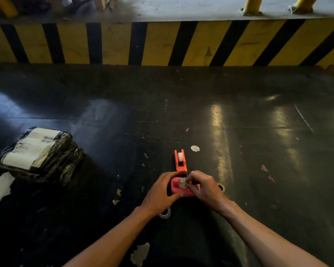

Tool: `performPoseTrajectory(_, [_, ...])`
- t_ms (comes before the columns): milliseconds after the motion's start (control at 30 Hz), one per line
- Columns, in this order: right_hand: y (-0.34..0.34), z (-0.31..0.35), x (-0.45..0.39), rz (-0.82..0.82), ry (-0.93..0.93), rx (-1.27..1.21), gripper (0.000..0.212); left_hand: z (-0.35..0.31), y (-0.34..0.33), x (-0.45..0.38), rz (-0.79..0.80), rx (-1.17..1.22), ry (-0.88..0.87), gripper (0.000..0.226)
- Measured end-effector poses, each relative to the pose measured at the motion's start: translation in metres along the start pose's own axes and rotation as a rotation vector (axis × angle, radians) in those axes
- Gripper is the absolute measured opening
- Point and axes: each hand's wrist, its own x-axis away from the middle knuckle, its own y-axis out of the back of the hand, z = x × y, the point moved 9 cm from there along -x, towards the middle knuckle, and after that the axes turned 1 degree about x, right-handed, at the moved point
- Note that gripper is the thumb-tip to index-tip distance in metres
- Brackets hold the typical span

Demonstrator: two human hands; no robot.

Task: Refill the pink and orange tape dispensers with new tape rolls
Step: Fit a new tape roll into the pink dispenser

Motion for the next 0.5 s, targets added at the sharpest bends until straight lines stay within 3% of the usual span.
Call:
performPoseTrajectory(167, [-0.001,-0.003,-0.003,-0.001,0.013,0.044,0.023,0.023,-0.008,0.003,0.049,-0.077,0.102,0.081])
performPoseTrajectory(500, [-0.011,0.008,-0.002,0.039,0.121,0.195,0.015,0.02,-0.002,-0.006,0.022,-0.123,0.098,0.069])
